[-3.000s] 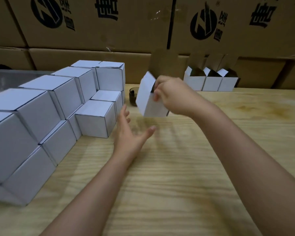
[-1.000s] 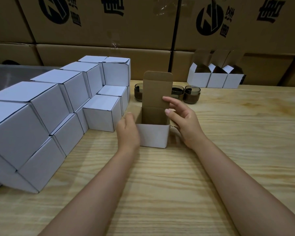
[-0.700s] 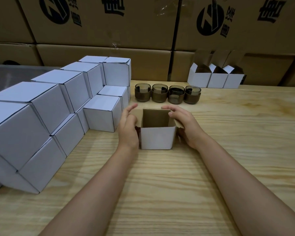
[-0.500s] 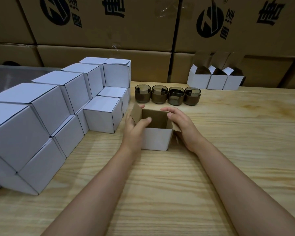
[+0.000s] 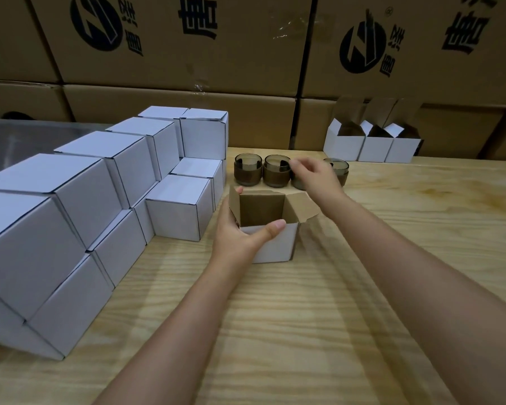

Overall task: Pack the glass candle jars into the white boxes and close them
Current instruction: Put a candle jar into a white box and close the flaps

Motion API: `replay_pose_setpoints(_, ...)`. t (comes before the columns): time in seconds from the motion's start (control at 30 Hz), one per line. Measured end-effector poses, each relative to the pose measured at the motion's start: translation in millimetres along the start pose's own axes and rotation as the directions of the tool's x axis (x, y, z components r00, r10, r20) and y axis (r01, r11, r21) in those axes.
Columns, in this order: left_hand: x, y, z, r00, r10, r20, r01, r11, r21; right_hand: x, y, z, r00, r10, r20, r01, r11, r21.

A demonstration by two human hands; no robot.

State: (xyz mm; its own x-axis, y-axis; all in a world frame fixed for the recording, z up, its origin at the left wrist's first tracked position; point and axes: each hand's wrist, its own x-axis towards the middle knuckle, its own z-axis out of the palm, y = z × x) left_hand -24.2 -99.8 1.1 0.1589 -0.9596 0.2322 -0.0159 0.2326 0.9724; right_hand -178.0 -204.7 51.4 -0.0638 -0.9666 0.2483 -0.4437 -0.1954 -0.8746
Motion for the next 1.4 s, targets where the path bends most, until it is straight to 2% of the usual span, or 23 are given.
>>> replay_pose_setpoints(0.07, 1, 0, -1, 1.000, 0.000, -0.021, -0.001, 1.000, -0.011, 28, -5, 13, 0.985, -0.092, 0.146, 0.134, 0.940, -0.313)
replay_pose_setpoints(0.13, 1, 0, -1, 1.000, -0.007, -0.028, 0.007, 1.000, -0.011, 46, -13, 28, 0.944, -0.090, 0.318, 0.262, 0.790, -0.554)
replay_pose_setpoints(0.27, 2, -2, -2, 0.999, -0.003, -0.041, 0.002, 1.000, -0.021, 67, -24, 50, 0.906, -0.047, 0.421, 0.329, 0.704, -0.630)
replay_pose_setpoints(0.33, 3, -2, -3, 0.999, 0.009, -0.038, -0.010, 0.999, -0.036, 71, -25, 58, 0.887, 0.001, 0.461, 0.367, 0.603, -0.708)
replay_pose_setpoints(0.4, 3, -3, -3, 0.999, 0.014, -0.037, -0.015, 0.999, -0.038, 71, -25, 62, 0.882, 0.037, 0.470, 0.375, 0.550, -0.746)
replay_pose_setpoints(0.7, 3, -2, -2, 1.000, 0.002, -0.011, -0.002, 0.999, -0.045, 63, -25, 56, 0.899, -0.072, 0.432, 0.360, 0.683, -0.635)
replay_pose_setpoints(0.77, 2, -2, -2, 1.000, -0.006, -0.001, 0.006, 0.998, -0.056, 58, -33, 48, 0.922, -0.117, 0.370, 0.322, 0.762, -0.562)
replay_pose_setpoints(0.83, 2, 0, -2, 1.000, -0.009, 0.008, 0.009, 0.998, -0.059, 52, -44, 32, 0.946, -0.118, 0.301, 0.248, 0.863, -0.440)
replay_pose_setpoints(0.9, 1, 1, -2, 1.000, -0.013, 0.015, 0.014, 0.998, -0.056, 43, -57, 11, 0.960, -0.111, 0.256, 0.196, 0.922, -0.334)
replay_pose_setpoints(1.0, 1, 1, -2, 1.000, -0.014, 0.028, 0.015, 0.999, -0.043, 21, -74, -23, 0.956, -0.139, 0.259, 0.210, 0.940, -0.268)
replay_pose_setpoints(1.13, 0, 2, -1, 0.998, -0.036, 0.053, 0.035, 0.999, 0.022, -23, -85, -54, 0.932, -0.136, 0.336, 0.209, 0.959, -0.190)
replay_pose_setpoints(1.3, -1, 1, 0, 0.998, 0.011, 0.055, -0.015, 0.997, 0.081, -72, -73, -54, 0.906, -0.104, 0.411, 0.180, 0.972, -0.151)
replay_pose_setpoints(1.4, -1, -1, -1, 0.995, 0.022, 0.102, -0.032, 0.995, 0.091, -81, -61, -48, 0.918, -0.102, 0.382, 0.150, 0.984, -0.097)
